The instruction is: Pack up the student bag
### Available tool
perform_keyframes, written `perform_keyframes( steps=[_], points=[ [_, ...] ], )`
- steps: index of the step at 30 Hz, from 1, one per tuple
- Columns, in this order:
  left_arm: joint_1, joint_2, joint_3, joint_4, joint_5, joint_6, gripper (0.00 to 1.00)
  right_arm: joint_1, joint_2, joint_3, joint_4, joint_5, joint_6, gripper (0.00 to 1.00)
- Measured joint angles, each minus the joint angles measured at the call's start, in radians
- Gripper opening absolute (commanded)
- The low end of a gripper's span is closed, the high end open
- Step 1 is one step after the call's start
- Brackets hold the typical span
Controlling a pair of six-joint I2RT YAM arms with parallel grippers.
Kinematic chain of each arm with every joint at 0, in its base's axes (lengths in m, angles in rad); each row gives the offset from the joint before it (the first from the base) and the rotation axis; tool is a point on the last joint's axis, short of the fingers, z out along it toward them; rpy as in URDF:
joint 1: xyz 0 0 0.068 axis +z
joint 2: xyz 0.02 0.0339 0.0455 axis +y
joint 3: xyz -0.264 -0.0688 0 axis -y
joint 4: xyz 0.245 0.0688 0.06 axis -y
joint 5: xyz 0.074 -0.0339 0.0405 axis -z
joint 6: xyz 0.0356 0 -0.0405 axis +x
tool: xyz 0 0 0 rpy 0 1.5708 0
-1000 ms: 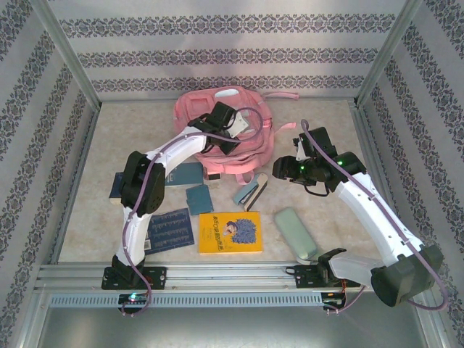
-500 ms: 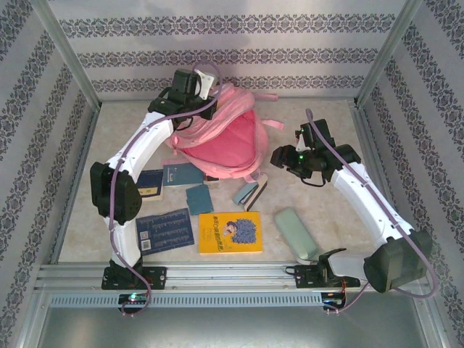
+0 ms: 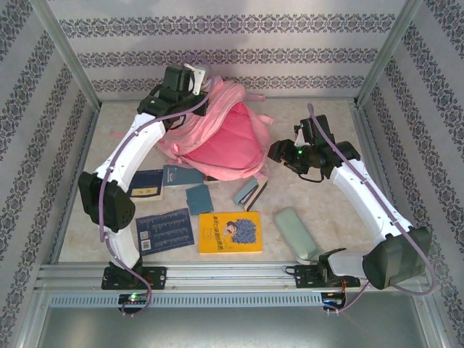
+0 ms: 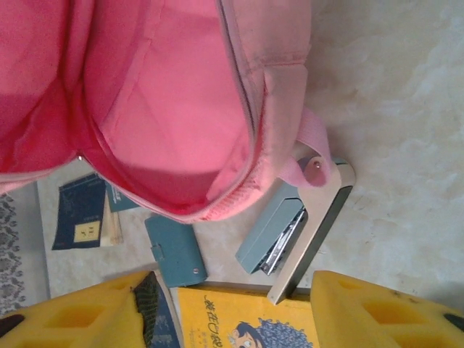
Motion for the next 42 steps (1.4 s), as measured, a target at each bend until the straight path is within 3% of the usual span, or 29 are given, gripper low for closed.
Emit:
perform_keyframes(
  steps=[8,17,20,22,24,27,36,42],
  points=[
    [-0.018,-0.142,-0.103,-0.029,0.007,-0.028,0.0,0.001,0.064,0.025,0.133,-0.072,0.111,0.01],
    [-0.061,-0.156,-0.169,-0.044,0.068,-0.043,0.0,0.055,0.244,0.083,0.422,-0.171,0.311,0.0],
    [-0.071,-0.148,-0.177,-0.047,0.116,-0.061,0.07,0.067,0.315,0.084,0.568,-0.204,0.422,0.0],
    [-0.072,-0.141,-0.177,-0.046,0.14,-0.076,0.16,0.072,0.357,0.084,0.657,-0.217,0.494,0.0],
    [-0.072,-0.136,-0.181,-0.043,0.162,-0.095,0.42,0.081,0.399,0.084,0.76,-0.228,0.587,0.0],
    [-0.079,-0.137,-0.184,-0.039,0.171,-0.13,0.6,0.093,0.433,0.08,0.886,-0.227,0.706,0.0],
    [-0.171,-0.135,-0.093,-0.13,0.063,-0.163,0.66,0.112,0.438,0.031,1.08,-0.218,0.886,0.0],
    [-0.258,-0.135,-0.049,-0.199,0.039,-0.094,0.71,0.112,0.445,0.023,1.128,-0.218,0.931,0.0]
  ],
)
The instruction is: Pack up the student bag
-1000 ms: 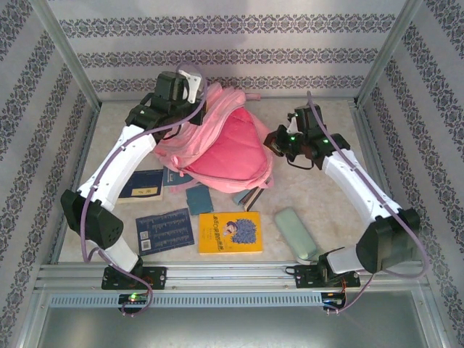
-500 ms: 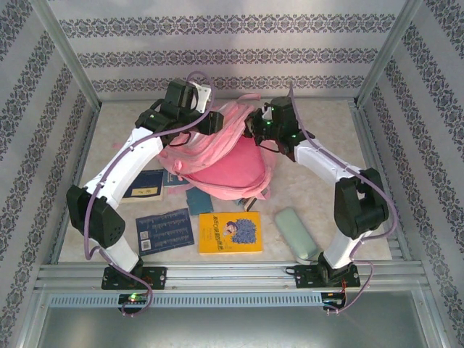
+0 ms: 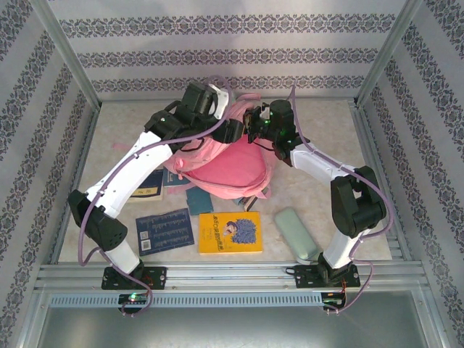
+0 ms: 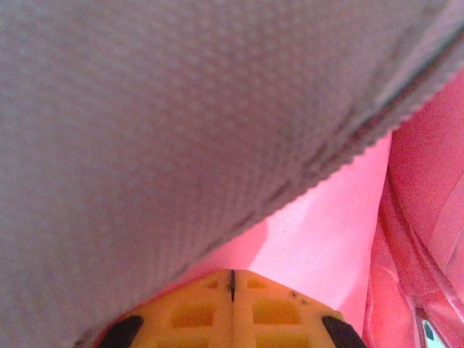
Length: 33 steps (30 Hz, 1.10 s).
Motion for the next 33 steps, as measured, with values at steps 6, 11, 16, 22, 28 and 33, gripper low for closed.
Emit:
perform_keyframes(
  steps=[6,11,16,22,28,33],
  points=[
    [-0.036,0.005,0.0,-0.049,-0.094,0.082,0.74,0.0,0.001,0.0,0.021,0.0,0.026,0.0],
    [-0.051,0.059,0.026,-0.056,-0.195,0.129,0.69,0.0,0.001,0.0,0.041,-0.001,0.041,0.0],
    [-0.064,0.099,0.048,-0.057,-0.274,0.163,0.44,-0.007,0.001,-0.002,0.047,0.0,0.044,0.0],
    [-0.064,0.108,0.053,-0.055,-0.313,0.18,0.04,-0.013,-0.017,-0.015,0.004,0.0,0.012,0.06],
    [-0.058,0.107,0.053,-0.046,-0.308,0.175,0.0,-0.032,-0.148,-0.048,-0.211,0.028,-0.132,0.38],
    [-0.022,0.107,0.048,-0.026,-0.249,0.124,0.0,-0.058,-0.273,-0.046,-0.433,0.066,-0.326,0.47]
  ],
)
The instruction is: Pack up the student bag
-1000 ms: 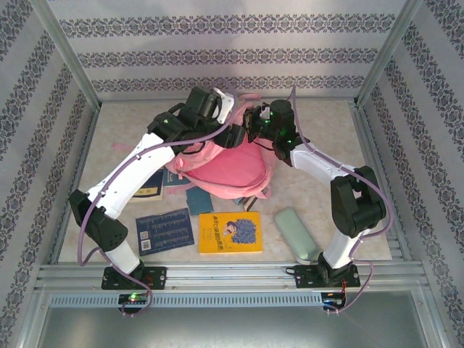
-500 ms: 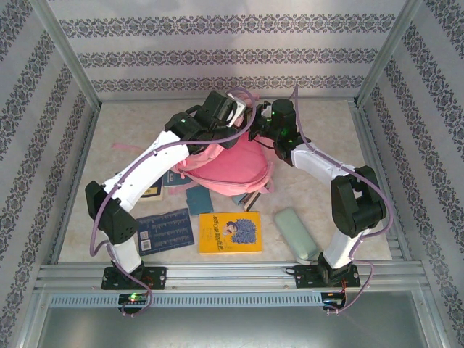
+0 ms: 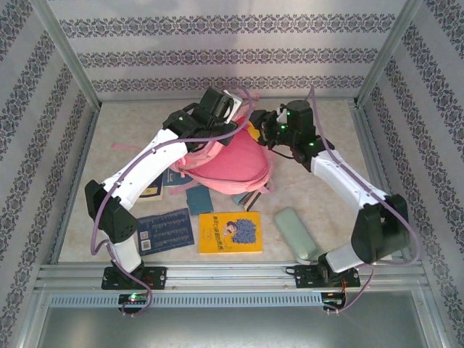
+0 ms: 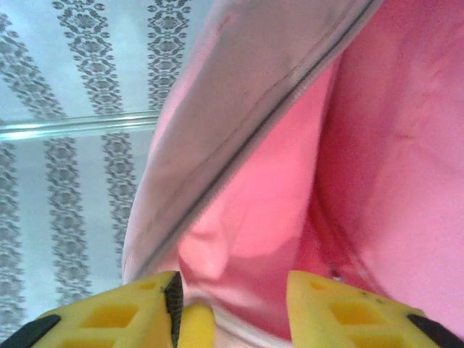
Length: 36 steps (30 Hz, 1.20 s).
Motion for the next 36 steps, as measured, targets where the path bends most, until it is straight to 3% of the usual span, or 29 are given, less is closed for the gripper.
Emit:
perform_keyframes(
  steps=[6,13,19,24,25,30,36],
  points=[
    [0.057,-0.022,-0.056,0.064,0.093,-0.092,0.0,-0.001,-0.123,0.0,-0.313,0.114,-0.299,0.54],
    [0.123,-0.077,-0.18,0.17,0.224,-0.221,0.0,0.106,-0.209,-0.044,-0.67,0.374,-0.639,0.62],
    [0.126,-0.077,-0.193,0.19,0.271,-0.271,0.0,0.146,-0.238,-0.2,-0.873,0.512,-0.739,0.83],
    [0.13,-0.077,-0.193,0.19,0.286,-0.277,0.0,0.187,-0.233,-0.274,-0.96,0.528,-0.766,0.85],
    [0.13,-0.077,-0.193,0.19,0.288,-0.279,0.0,0.199,-0.229,-0.282,-0.973,0.53,-0.766,0.97],
    [0.13,-0.077,-0.193,0.19,0.297,-0.289,0.0,0.259,-0.185,-0.289,-0.996,0.533,-0.768,0.98],
    [0.13,-0.077,-0.193,0.19,0.304,-0.294,0.0,0.261,-0.096,-0.325,-0.967,0.557,-0.757,0.98]
  ],
)
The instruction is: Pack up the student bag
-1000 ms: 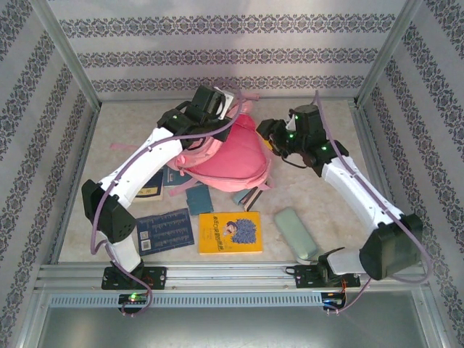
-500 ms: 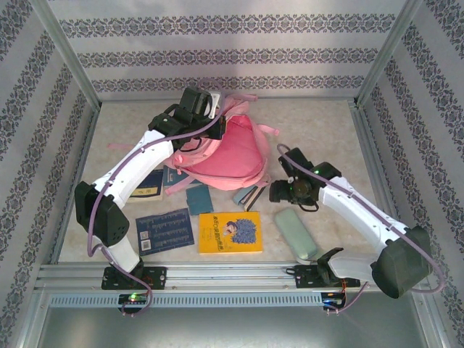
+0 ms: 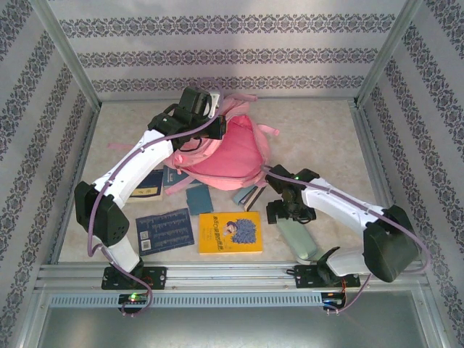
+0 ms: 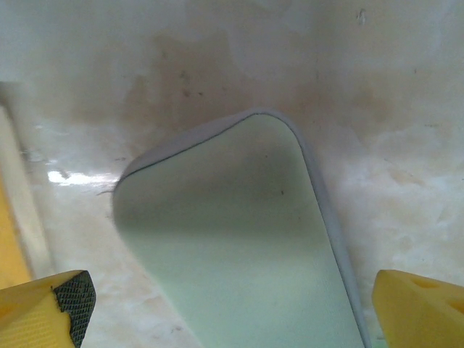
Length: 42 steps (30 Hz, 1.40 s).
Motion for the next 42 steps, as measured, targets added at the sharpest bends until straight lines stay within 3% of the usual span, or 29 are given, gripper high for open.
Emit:
perform_keyframes(
  steps=[3,8,11,17,23,36,39,42],
  points=[
    [0.0,0.0,0.0,0.0,0.0,0.0,0.0,-0.007,0.052,-0.031,0.035,0.0,0.004,0.96],
    [0.0,0.0,0.0,0.0,0.002,-0.004,0.0,-0.06,0.106,-0.06,0.093,0.0,0.012,0.76],
    [0.0,0.0,0.0,0.0,0.005,-0.004,0.0,-0.131,0.099,-0.053,0.115,-0.005,0.013,0.72],
    [0.006,0.0,0.0,0.0,0.014,-0.008,0.0,-0.27,0.14,0.026,0.192,-0.036,0.016,0.75],
    [0.006,0.0,0.0,0.0,0.016,-0.015,0.0,-0.297,0.242,0.142,0.26,-0.053,0.026,0.98],
    [0.007,-0.003,-0.014,0.0,0.028,-0.028,0.0,-0.238,0.109,0.008,0.28,-0.056,0.068,0.96],
    [0.007,-0.004,-0.016,0.0,0.035,-0.03,0.0,-0.248,0.126,-0.029,0.291,-0.069,0.103,0.91],
    [0.011,-0.005,-0.016,0.0,0.039,-0.031,0.0,-0.262,0.154,-0.043,0.311,-0.087,0.132,0.79]
  ],
)
